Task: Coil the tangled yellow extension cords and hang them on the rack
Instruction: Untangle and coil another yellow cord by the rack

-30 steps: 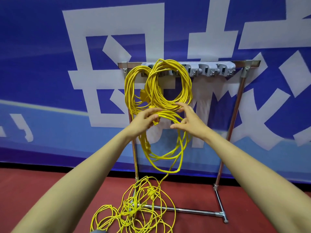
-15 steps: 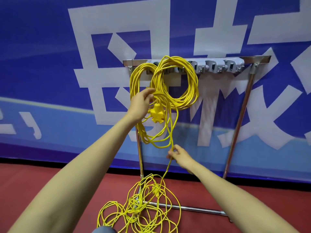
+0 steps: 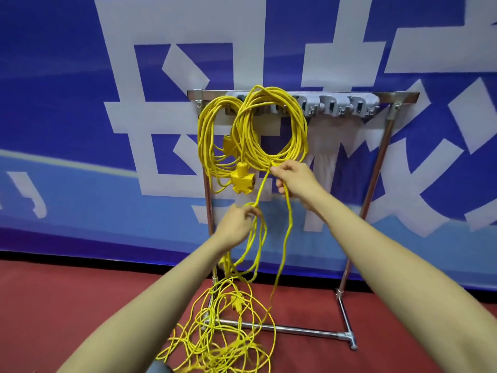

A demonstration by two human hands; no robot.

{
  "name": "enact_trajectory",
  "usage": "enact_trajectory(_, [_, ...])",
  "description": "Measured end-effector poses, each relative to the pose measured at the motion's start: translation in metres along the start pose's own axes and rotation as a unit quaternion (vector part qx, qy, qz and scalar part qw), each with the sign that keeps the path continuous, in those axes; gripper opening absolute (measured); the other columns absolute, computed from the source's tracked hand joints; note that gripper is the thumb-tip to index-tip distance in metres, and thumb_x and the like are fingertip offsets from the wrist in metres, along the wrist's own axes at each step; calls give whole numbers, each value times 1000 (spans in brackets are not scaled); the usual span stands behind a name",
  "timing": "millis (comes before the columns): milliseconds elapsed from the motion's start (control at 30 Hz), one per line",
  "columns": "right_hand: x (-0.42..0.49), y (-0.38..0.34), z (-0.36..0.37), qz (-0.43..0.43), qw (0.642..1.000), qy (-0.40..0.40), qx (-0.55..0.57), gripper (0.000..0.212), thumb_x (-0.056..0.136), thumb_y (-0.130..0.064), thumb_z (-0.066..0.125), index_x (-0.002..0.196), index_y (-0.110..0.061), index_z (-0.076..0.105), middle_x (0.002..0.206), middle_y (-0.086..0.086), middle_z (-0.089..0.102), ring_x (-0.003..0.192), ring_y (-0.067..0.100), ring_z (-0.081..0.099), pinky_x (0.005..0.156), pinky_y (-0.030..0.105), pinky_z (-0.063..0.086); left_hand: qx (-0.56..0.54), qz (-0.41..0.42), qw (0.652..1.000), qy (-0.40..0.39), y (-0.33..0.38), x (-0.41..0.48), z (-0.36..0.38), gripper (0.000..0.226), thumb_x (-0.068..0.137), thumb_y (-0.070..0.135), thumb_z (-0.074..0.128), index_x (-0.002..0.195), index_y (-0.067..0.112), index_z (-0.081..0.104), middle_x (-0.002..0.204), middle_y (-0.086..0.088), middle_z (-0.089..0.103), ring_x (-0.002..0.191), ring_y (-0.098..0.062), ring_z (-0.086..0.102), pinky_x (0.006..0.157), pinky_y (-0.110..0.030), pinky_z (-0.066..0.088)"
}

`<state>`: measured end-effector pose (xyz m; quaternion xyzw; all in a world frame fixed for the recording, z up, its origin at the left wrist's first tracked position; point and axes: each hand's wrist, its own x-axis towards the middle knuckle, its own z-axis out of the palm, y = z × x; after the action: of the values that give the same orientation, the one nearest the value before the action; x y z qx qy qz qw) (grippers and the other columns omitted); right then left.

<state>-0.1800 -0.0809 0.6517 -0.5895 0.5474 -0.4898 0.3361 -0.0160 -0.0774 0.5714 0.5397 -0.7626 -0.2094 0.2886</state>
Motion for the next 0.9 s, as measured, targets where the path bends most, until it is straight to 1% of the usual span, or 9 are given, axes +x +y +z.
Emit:
enact_trajectory(100, [-7, -3, 8, 62, 991, -2, 117, 16, 96, -17, 54, 85, -7, 49, 67, 9, 53, 45, 12, 56, 42, 22, 52, -73, 9, 996, -41, 18, -10, 30, 22, 90, 27, 63, 110, 21, 70, 87, 0, 49, 75, -11, 49, 73, -27, 38])
enact_trajectory(167, [-7, -3, 9, 90, 979, 21, 184, 19, 96, -12, 54, 79, -6, 46, 71, 11, 50, 57, 20, 60, 47, 28, 56, -139, 17, 989, -43, 26, -15, 39, 11, 91, 29, 65, 90, 21, 72, 70, 5, 47, 63, -4, 43, 65, -28, 32])
enact_trajectory(233, [-4, 0, 4, 95, 974, 62, 196, 16, 96, -10, 53, 82, -5, 46, 75, 12, 49, 64, 24, 61, 54, 35, 58, -194, 3, 981, -22, 31, -15, 39, 26, 95, 26, 58, 72, 22, 67, 54, -3, 46, 51, -4, 36, 58, -31, 29])
enact_trajectory(333, [2, 9, -8, 116, 959, 100, 239, 10, 96, -9, 51, 95, 0, 46, 80, 13, 47, 67, 25, 62, 59, 37, 55, -235, -27, 970, -61, 36, -16, 31, 22, 95, 33, 57, 90, 19, 73, 76, -3, 58, 60, -3, 42, 61, -21, 36])
enact_trajectory(433, [0, 17, -11, 140, 945, 95, 279, 14, 95, -9, 53, 102, 1, 47, 83, 14, 48, 71, 26, 63, 57, 36, 59, -206, 21, 973, -105, 36, -18, 32, 19, 85, 25, 74, 96, 11, 75, 80, 10, 62, 68, 10, 53, 63, -3, 35])
enact_trajectory(567, [-5, 20, -5, 145, 939, 66, 304, 19, 98, -21, 50, 100, -3, 49, 84, 13, 55, 79, 26, 64, 68, 34, 58, -169, 11, 984, -49, 29, -11, 36, 14, 83, 27, 75, 78, 13, 74, 72, 5, 61, 64, 5, 50, 66, -17, 35])
enact_trajectory(700, [-17, 38, 7, 111, 988, 49, 92, 16, 99, -21, 44, 106, -9, 50, 98, 13, 59, 84, 17, 58, 71, 31, 52, -247, -48, 967, 24, 24, -6, 20, 14, 82, 27, 76, 74, 15, 72, 73, 4, 62, 68, -1, 50, 59, -9, 35])
enact_trajectory(833, [-45, 66, 23, 68, 981, -173, -59, 22, 88, -3, 55, 106, -15, 54, 99, 8, 62, 90, 14, 56, 74, 28, 47, -210, -47, 975, 59, 28, 3, 3, 16, 84, 28, 74, 72, 18, 71, 59, 9, 55, 59, -1, 44, 50, -11, 32])
enact_trajectory(900, [-52, 74, 31, 62, 977, -200, -30, 17, 93, -7, 53, 108, -15, 52, 95, 4, 61, 86, 15, 58, 74, 26, 45, -191, -37, 978, 67, 30, 7, -3, 18, 85, 27, 73, 69, 18, 69, 57, 11, 54, 57, 0, 45, 51, -13, 33])
